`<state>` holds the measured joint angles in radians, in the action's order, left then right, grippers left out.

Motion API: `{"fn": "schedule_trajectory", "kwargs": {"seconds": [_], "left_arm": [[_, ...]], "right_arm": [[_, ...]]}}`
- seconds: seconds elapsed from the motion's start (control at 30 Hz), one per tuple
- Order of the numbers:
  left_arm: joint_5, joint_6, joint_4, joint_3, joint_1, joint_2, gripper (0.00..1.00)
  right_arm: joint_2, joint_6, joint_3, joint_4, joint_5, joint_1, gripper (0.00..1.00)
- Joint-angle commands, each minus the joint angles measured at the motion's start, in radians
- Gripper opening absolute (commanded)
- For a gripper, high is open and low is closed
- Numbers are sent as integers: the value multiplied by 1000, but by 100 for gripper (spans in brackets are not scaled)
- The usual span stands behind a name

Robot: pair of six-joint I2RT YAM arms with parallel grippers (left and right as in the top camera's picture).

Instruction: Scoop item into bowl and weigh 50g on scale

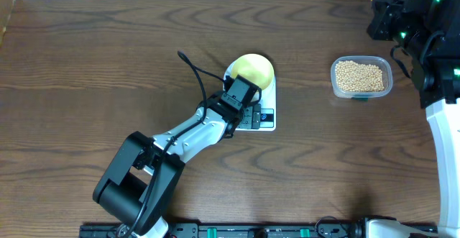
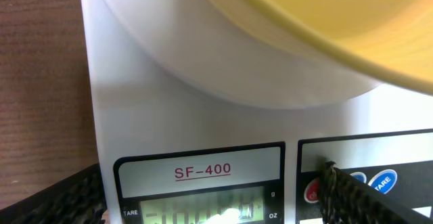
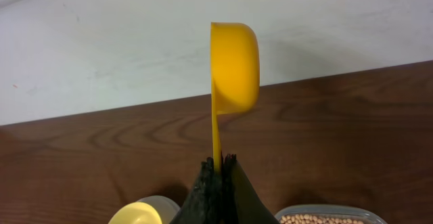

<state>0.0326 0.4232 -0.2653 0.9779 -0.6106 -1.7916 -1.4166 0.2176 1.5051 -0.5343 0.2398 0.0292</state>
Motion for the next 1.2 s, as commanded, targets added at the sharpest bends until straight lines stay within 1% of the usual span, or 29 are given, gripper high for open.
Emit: {"fn": "schedule_trajectory", "kwargs": {"seconds": [0.0, 0.2, 0.43, 0.5, 0.67, 0.73, 0.83, 0.9, 1.0, 1.17], "left_arm": [[58, -7, -28, -31, 2, -82, 98], [58, -7, -29, -31, 2, -66, 98], [52, -6, -31, -31, 2, 70, 98], [19, -7, -33, -31, 3, 134, 98], [-141, -7, -50, -31, 27, 338, 98], [-160, -7, -91, -31, 50, 440, 98], [-160, -11, -196, -31, 101, 571, 98], [-147, -26, -318, -31, 171, 662, 98], [-137, -26, -439, -31, 246, 726, 98], [-137, -26, -460, -31, 267, 733, 98]], "right_arm": [[-5, -17, 19, -1, 6, -4, 1], [-5, -17, 19, -1, 6, -4, 1], [-5, -17, 19, -3, 6, -4, 1], [-5, -17, 19, -6, 6, -4, 1], [-5, -17, 19, -16, 6, -4, 1], [-5, -17, 19, -18, 6, -4, 1], [-5, -18, 19, -17, 6, -3, 1], [-5, -18, 19, -17, 5, -3, 1], [-5, -18, 19, -16, 6, -3, 1], [-5, -18, 19, -27, 5, -3, 1]]}}
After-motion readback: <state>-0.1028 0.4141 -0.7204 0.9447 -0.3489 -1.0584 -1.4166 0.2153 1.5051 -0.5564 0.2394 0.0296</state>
